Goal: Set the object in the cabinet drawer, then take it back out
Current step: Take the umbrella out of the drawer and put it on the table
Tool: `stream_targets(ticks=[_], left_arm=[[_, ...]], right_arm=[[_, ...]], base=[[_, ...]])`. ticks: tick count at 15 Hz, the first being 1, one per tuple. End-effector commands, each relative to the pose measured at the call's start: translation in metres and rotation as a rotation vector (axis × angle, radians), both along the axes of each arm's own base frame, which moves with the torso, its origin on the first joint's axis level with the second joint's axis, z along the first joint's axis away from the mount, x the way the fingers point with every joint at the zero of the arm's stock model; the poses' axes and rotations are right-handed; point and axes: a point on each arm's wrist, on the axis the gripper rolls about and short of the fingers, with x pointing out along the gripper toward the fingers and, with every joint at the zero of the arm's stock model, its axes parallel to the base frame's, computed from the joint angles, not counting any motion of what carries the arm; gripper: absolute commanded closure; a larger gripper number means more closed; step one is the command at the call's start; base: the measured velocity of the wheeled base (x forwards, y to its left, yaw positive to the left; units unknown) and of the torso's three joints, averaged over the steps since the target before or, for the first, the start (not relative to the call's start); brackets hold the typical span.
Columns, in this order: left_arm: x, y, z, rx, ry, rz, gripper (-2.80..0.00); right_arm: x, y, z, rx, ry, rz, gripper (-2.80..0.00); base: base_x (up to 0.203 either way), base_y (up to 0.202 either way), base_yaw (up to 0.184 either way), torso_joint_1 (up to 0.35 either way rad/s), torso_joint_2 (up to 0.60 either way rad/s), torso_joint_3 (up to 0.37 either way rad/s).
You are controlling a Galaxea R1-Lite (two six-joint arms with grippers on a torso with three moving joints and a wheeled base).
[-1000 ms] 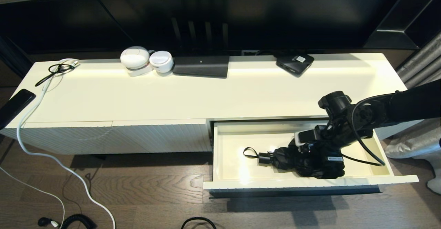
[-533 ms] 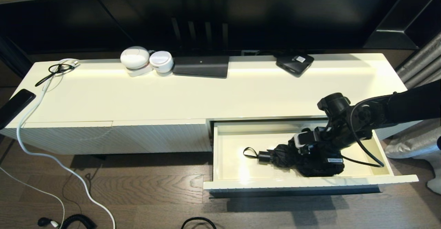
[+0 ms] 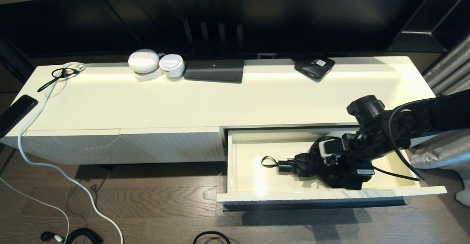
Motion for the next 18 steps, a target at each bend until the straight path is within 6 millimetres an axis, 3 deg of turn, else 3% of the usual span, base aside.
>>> stream_targets(ticks=[1, 7, 12, 14, 18], left_arm=[[0.000, 0.000, 0.000, 0.000, 0.001, 0.000, 0.00], [0.000, 0.000, 0.000, 0.000, 0.000, 0.000, 0.00], [0.000, 0.000, 0.000, 0.000, 0.001, 0.000, 0.00], [0.000, 0.000, 0.000, 0.000, 0.001, 0.000, 0.00], [0.000, 0.000, 0.000, 0.001, 0.001, -0.001, 0.00]], right_arm=[[-0.021, -0.003, 0.027, 0.007, -0.062, 0.007, 0.00], [-0.082, -0.009, 0.073, 0.046, -0.181, 0.000, 0.00], [-0.121, -0.013, 0.116, 0.083, -0.344, 0.000, 0.00], [-0.124, -0.013, 0.130, 0.094, -0.401, 0.000, 0.00], [-0.086, -0.008, 0.136, 0.122, -0.566, -0.009, 0.00]], base=[[0.000, 0.000, 0.000, 0.000, 0.00, 0.000], [0.000, 0.000, 0.000, 0.000, 0.00, 0.000], [0.000, 0.000, 0.000, 0.000, 0.00, 0.000], [0.000, 0.000, 0.000, 0.000, 0.00, 0.000], [0.000, 0.000, 0.000, 0.000, 0.00, 0.000]])
